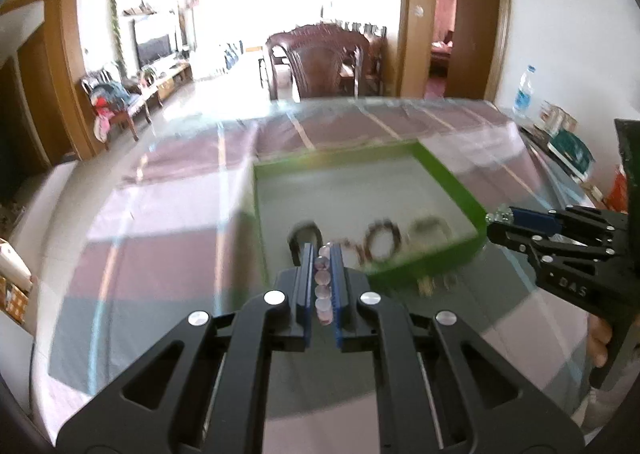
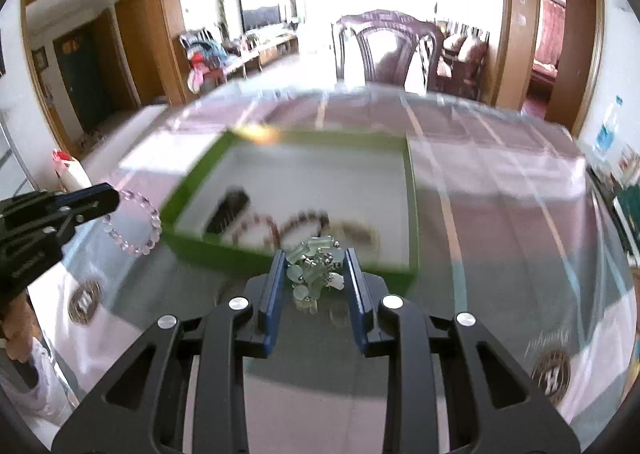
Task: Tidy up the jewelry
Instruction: 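Carry the charm cluster and pink bracelet into the green box and open both grippers, then lift both tools out of the green box back toward the table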
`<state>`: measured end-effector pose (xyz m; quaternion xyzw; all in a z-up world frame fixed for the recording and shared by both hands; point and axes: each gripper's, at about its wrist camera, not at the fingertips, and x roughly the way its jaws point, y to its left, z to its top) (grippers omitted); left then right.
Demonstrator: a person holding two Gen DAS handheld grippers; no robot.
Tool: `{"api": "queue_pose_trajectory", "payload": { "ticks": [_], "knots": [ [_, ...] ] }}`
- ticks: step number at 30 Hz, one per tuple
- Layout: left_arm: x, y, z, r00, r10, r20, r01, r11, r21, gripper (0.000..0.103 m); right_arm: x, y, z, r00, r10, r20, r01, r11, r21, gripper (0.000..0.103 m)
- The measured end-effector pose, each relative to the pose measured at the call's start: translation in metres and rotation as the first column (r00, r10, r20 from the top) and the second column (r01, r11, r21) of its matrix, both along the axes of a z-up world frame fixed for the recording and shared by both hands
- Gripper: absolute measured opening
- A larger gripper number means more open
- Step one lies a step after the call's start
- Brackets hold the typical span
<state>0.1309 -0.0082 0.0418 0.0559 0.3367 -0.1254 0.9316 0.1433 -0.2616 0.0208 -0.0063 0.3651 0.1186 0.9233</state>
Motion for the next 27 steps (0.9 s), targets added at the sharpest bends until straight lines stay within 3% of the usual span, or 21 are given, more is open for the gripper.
{"api": "queue_pose_trajectory", "payload": {
  "ticks": [4, 10, 11, 12, 13, 14, 20, 23, 26, 27],
  "knots": [
    [0.036, -0.003, 0.005, 1.0, 0.017, -0.011, -0.017, 1.0, -0.006, 0.008, 0.041, 0.009, -0.007, 1.0, -0.006, -0.019, 0.006, 1.0, -0.019, 0.029],
    [0.097, -0.011, -0.042, 0.991, 0.048, -0.124, -0.049, 0.999, 0.001, 0.009, 0.085, 0.019, -0.058, 0.987, -0.025, -0.161, 0.025, 1.0, -0.008, 0.031],
    [0.103, -0.01, -0.047, 0.989, 0.06, -0.133, -0.061, 0.998, -0.008, 0.013, 0.087, 0.019, -0.061, 0.987, -0.036, -0.157, 0.035, 0.999, -0.009, 0.032],
    [0.106, -0.009, -0.051, 0.988, 0.073, -0.136, -0.076, 0.997, -0.014, 0.023, 0.086, 0.018, -0.06, 0.987, -0.046, -0.156, 0.045, 0.999, -0.011, 0.042],
    [0.107, -0.007, -0.053, 0.986, 0.091, -0.139, -0.094, 0.996, -0.011, 0.041, 0.083, 0.014, -0.057, 0.987, -0.055, -0.15, 0.055, 0.998, -0.003, 0.053],
    [0.103, -0.005, -0.053, 0.987, 0.103, -0.126, -0.104, 0.995, -0.006, 0.046, 0.079, 0.012, -0.053, 0.988, -0.057, -0.143, 0.058, 0.998, 0.007, 0.055],
    [0.052, -0.003, -0.048, 0.992, 0.079, -0.095, -0.076, 0.996, 0.035, 0.049, 0.025, -0.013, -0.034, 0.992, -0.025, -0.126, 0.03, 0.999, 0.041, 0.055],
    [0.023, -0.01, -0.063, 0.992, 0.026, -0.126, -0.021, 0.999, 0.04, 0.057, 0.004, -0.012, -0.054, 0.982, 0.024, -0.188, -0.024, 1.0, 0.003, 0.055],
    [0.019, -0.022, -0.09, 0.982, -0.004, -0.19, 0.018, 0.997, 0.073, 0.057, 0.006, -0.009, -0.084, 0.968, 0.004, -0.253, -0.013, 0.999, -0.031, 0.054],
    [0.022, -0.025, -0.098, 0.977, 0.003, -0.212, 0.016, 0.996, 0.088, 0.057, 0.01, -0.01, -0.093, 0.959, -0.012, -0.283, 0.01, 1.0, -0.011, 0.047]
  ]
}}
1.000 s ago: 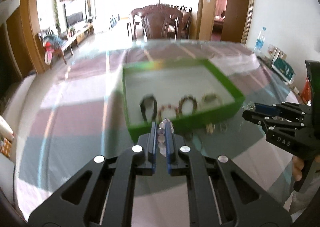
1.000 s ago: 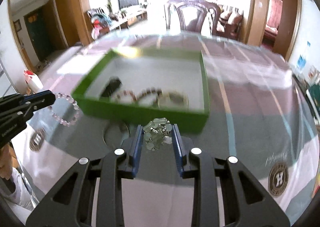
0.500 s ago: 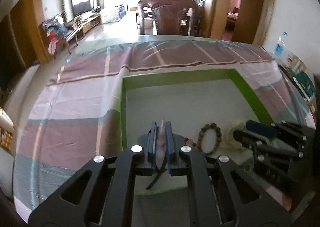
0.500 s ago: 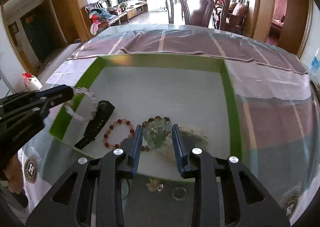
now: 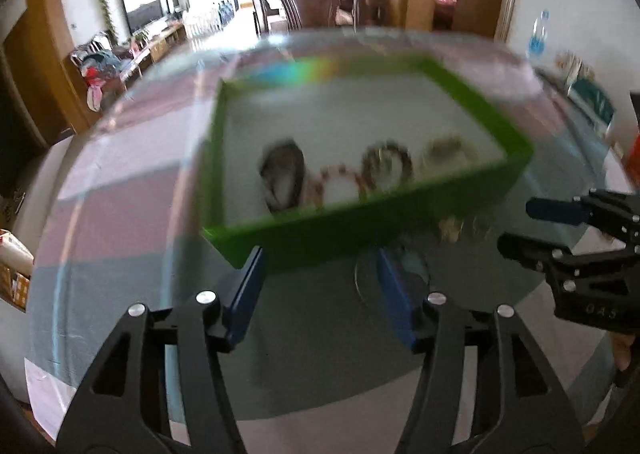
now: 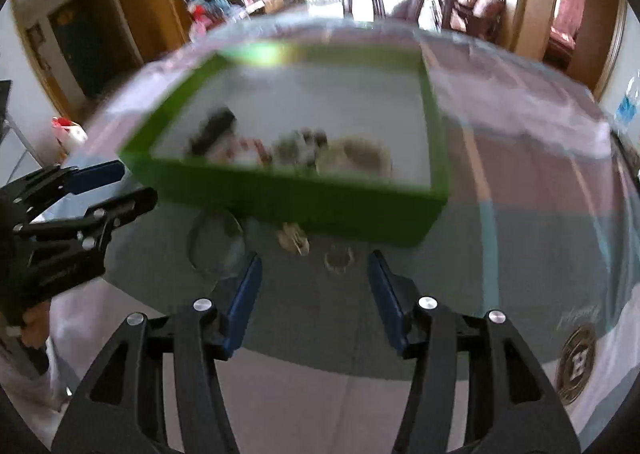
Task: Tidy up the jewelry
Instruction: 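Lift both tools out of the green box back toward the table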
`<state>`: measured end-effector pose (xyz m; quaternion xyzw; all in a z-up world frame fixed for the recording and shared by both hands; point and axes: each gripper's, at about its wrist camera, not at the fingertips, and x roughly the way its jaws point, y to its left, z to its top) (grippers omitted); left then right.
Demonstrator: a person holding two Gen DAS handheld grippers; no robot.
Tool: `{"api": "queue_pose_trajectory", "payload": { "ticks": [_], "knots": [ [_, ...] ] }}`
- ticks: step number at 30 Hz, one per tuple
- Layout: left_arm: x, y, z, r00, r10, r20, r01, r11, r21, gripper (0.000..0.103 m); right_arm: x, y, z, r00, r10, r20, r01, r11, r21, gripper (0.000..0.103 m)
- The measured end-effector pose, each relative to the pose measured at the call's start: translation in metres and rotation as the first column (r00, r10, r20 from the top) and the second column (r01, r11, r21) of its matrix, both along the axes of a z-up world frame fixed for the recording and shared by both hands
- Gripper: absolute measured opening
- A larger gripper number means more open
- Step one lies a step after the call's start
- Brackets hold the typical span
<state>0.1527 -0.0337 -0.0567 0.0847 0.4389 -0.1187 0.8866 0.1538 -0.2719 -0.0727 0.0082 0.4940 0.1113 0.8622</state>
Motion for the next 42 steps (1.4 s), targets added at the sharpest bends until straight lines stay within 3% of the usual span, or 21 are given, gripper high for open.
{"api": "queue_pose_trajectory", "payload": {
  "ticks": [2, 9, 13, 17, 29, 33, 36, 42],
  "knots": [
    [0.005, -0.003, -0.015, 0.999, 0.009, -0.048, -0.009, 1.0, 0.012, 0.057, 0.008, -0.001, -0.011, 0.999, -0.022, -0.04, 0.024, 0.998, 0.062, 0.039],
    [0.012, -0.004, -0.034, 0.995, 0.022, -0.099, -0.02, 1.0, 0.015, 0.057, 0.017, 0.014, -0.017, 1.0, -0.014, 0.012, 0.013, 0.994, 0.105, 0.038],
    [0.014, -0.004, -0.044, 0.993, 0.028, -0.117, -0.026, 0.999, 0.02, 0.057, 0.026, 0.021, -0.027, 1.0, -0.016, 0.007, 0.015, 0.997, 0.079, 0.038],
    [0.013, -0.004, -0.046, 0.992, 0.025, -0.121, -0.024, 1.0, 0.011, 0.057, 0.027, 0.023, -0.029, 0.999, -0.022, 0.031, 0.02, 0.998, 0.066, 0.025],
    [-0.006, 0.009, -0.045, 0.99, 0.055, -0.129, -0.051, 0.998, 0.031, 0.061, -0.021, 0.024, -0.025, 0.992, 0.103, -0.066, -0.101, 0.994, 0.029, 0.025],
    [-0.023, 0.014, -0.044, 0.989, 0.043, -0.139, -0.039, 0.999, 0.032, 0.06, -0.033, 0.016, -0.02, 0.996, 0.073, -0.053, -0.072, 0.997, 0.024, 0.031],
    [-0.029, 0.019, -0.045, 0.988, 0.049, -0.144, -0.046, 0.999, 0.024, 0.063, -0.035, 0.01, -0.019, 0.998, 0.05, -0.05, -0.048, 0.998, 0.037, 0.049],
    [-0.03, 0.023, -0.046, 0.988, 0.062, -0.145, -0.06, 0.998, 0.02, 0.066, -0.028, 0.01, -0.025, 0.999, 0.02, -0.048, -0.019, 1.0, 0.02, 0.05]
  ]
}}
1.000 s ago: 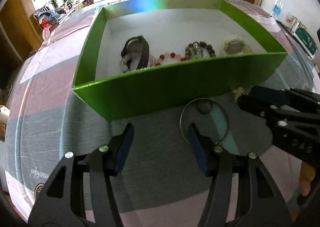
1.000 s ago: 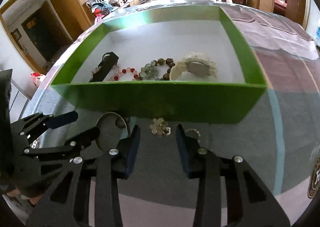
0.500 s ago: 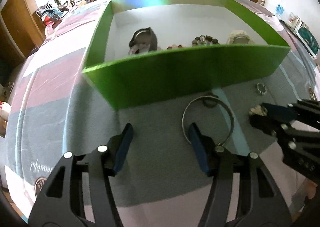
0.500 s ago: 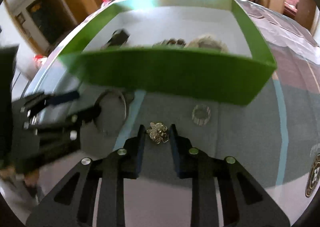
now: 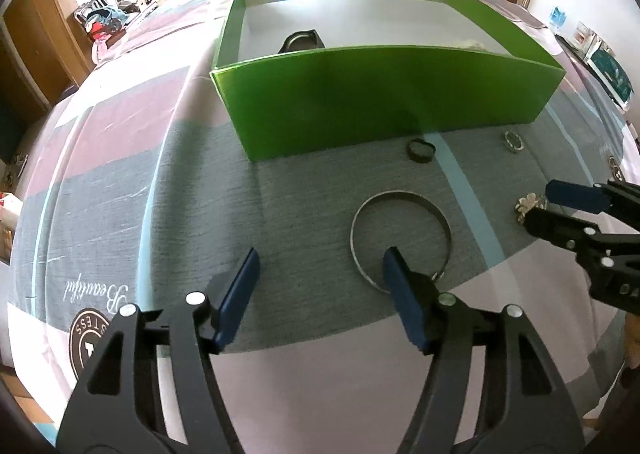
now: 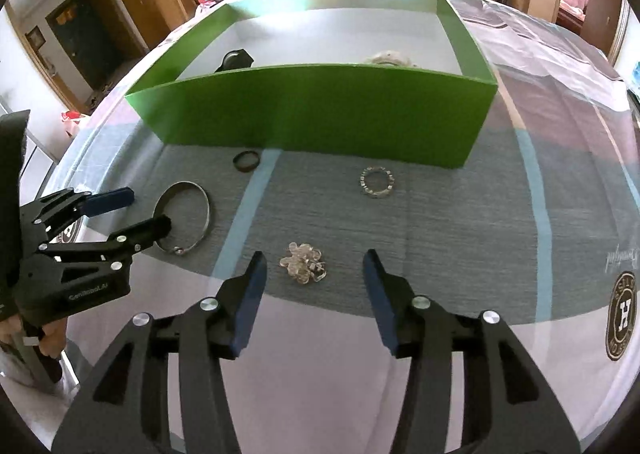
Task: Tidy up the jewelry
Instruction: 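Lift both tools out of the green box back toward the table, then close the right gripper on the silver flower charm while the left grasps the silver bangle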
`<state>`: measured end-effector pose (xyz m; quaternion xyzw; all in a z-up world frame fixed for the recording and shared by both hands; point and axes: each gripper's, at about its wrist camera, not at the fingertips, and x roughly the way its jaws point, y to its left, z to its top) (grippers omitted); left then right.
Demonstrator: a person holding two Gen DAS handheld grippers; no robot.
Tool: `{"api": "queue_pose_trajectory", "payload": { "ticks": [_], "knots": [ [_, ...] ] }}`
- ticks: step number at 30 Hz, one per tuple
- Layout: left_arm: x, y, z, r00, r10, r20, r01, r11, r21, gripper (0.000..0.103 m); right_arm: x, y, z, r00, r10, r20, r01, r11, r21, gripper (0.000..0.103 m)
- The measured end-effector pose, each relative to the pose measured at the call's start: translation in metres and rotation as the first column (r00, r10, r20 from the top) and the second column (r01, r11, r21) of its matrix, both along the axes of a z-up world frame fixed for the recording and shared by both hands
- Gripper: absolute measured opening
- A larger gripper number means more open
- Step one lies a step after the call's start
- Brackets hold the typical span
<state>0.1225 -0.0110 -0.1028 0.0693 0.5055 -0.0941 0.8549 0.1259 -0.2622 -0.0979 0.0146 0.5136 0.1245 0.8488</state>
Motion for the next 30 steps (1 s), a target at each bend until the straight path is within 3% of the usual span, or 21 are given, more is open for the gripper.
{"api": "queue_pose_trajectory", "payload": {
  "ticks": [11, 16, 21, 30],
  "knots": [
    [0.0, 0.003, -0.001, 1.0, 0.009, 0.005, -0.009, 1.0, -0.013, 0.071, 0.002, 0.007, -0.007, 0.998, -0.021, 0.052, 0.028, 0.99, -0.135, 0.05],
    [-0.002, 0.004, -0.001, 1.0, 0.011, 0.003, -0.011, 1.0, -0.011, 0.069, 0.001, -0.007, -0.009, 0.996, -0.08, 0.047, 0.085, 0.988, -0.132, 0.051],
    [-0.003, 0.004, 0.0, 1.0, 0.015, 0.006, -0.015, 1.0, -0.007, 0.069, 0.002, -0.008, -0.012, 0.995, -0.089, 0.05, 0.095, 0.986, -0.134, 0.058],
    [-0.005, 0.003, 0.0, 1.0, 0.018, 0.012, -0.018, 1.0, 0.005, 0.069, -0.006, -0.001, -0.008, 0.997, -0.068, 0.044, 0.072, 0.993, -0.098, 0.058]
  ]
}}
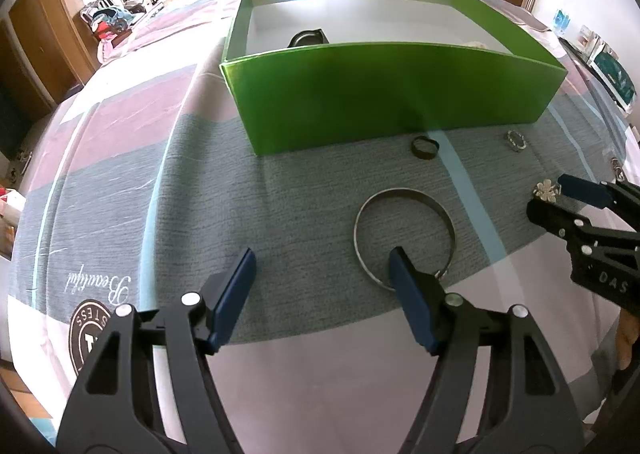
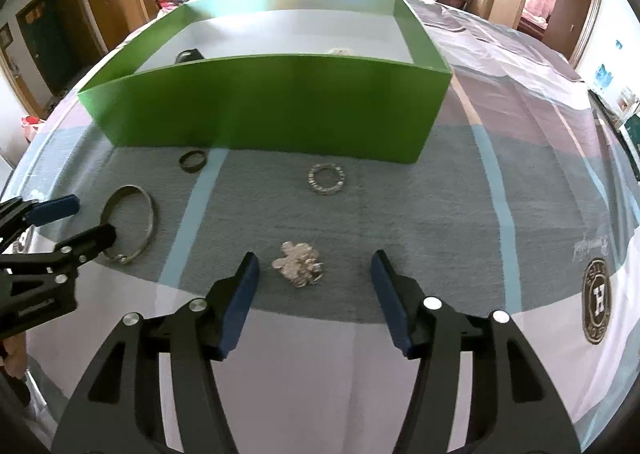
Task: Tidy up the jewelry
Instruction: 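Close the right gripper on the silver flower charm while the left grasps the silver bangle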
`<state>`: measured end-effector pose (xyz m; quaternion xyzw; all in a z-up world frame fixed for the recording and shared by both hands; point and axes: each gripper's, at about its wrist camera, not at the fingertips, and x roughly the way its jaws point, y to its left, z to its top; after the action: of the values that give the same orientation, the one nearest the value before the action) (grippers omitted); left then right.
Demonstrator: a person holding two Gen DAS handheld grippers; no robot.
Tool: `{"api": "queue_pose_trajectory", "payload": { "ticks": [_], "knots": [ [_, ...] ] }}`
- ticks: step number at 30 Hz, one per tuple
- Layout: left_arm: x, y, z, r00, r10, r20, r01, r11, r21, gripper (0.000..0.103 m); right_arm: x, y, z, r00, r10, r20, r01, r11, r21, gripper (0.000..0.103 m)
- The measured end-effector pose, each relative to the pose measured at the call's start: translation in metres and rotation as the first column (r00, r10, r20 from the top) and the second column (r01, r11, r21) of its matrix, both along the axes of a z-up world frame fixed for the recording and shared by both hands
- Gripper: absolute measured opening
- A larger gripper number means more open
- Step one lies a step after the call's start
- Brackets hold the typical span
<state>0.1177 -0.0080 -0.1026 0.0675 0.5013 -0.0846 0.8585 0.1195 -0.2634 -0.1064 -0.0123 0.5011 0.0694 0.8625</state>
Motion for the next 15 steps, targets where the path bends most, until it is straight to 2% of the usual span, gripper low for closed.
{"api": "queue_pose_trajectory", "payload": {
  "ticks": [4, 9, 15],
  "knots": [
    [0.0, 0.0, 0.0, 1.0, 0.002, -0.001, -0.002, 1.0, -0.003, 0.069, -0.006, 0.011, 0.002, 0.999, 0.049, -0.014, -0.049, 0.998, 0.037, 0.058],
    [0.0, 0.0, 0.0, 1.0, 0.003, -0.001, -0.003, 1.0, -0.003, 0.069, -0.012, 0.017, 0.011, 0.992, 0.122, -0.027, -0.116, 0.979, 0.165, 0.058],
    [0.001, -0.002, 0.008, 1.0, 0.004, 0.027, -0.004, 1.0, -0.002, 0.063, -0.01, 0.013, 0.02, 0.998, 0.054, 0.024, -0.056, 0.997, 0.061, 0.058]
  ]
}}
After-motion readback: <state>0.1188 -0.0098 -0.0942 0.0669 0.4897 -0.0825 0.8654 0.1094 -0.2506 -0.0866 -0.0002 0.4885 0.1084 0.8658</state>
